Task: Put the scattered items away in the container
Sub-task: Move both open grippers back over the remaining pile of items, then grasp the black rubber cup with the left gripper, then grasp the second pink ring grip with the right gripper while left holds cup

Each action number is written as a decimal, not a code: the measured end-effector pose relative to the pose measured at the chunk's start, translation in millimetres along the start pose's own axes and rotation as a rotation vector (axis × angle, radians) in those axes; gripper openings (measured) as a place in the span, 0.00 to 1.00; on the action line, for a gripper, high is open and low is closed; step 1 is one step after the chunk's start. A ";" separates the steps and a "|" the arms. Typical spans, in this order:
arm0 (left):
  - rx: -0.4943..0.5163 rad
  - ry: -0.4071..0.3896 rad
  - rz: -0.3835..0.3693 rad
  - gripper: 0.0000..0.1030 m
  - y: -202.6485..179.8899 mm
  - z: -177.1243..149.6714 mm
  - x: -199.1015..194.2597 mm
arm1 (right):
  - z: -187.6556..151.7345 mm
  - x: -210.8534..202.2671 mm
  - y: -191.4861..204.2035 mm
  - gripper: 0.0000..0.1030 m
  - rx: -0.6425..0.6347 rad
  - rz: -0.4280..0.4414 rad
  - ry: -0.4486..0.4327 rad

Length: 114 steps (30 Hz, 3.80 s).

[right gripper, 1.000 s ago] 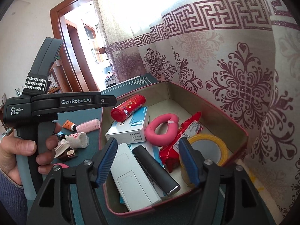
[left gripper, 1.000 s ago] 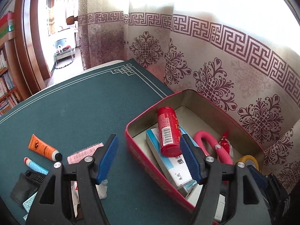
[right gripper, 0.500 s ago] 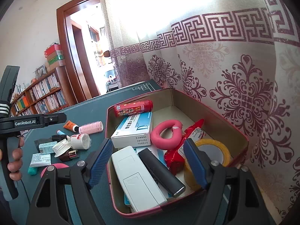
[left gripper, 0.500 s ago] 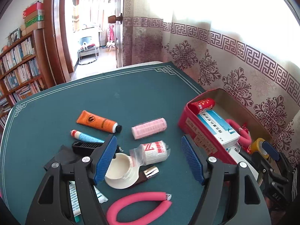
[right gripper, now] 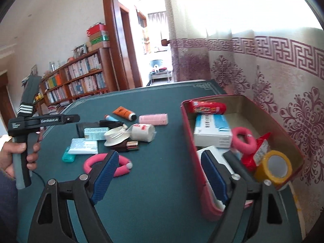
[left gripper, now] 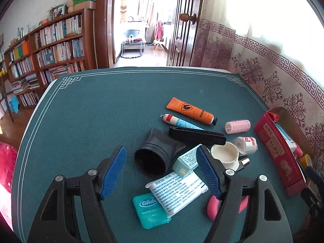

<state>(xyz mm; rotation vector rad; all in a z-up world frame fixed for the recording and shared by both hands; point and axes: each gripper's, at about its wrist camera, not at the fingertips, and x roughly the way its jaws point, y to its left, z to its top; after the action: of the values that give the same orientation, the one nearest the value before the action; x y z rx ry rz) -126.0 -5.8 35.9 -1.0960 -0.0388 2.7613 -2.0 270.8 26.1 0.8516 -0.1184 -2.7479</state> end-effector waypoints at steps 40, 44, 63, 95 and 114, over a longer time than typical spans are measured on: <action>0.142 0.078 -0.043 0.73 12.2 1.7 51.9 | -6.6 123.9 75.9 0.96 -0.109 -0.058 0.319; 0.142 0.088 -0.038 0.73 8.6 1.6 61.2 | -5.5 126.2 71.8 0.96 -0.094 -0.038 0.312; -0.008 0.123 0.017 0.77 49.6 -11.8 68.8 | -7.5 119.4 67.2 0.96 -0.060 -0.019 0.289; -0.062 -0.006 0.047 0.54 50.9 4.9 28.3 | -2.7 122.2 40.4 0.96 -0.027 -0.072 0.329; -0.051 -0.017 0.017 0.54 38.8 5.8 20.9 | 7.0 112.6 52.0 0.67 -0.007 -0.028 0.230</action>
<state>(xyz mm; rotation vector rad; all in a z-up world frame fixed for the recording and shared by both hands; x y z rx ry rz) -150.7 -40.3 22.6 -1.0892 -0.1027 2.7992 -83.7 190.2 -21.5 1.1674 -0.0526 -2.6496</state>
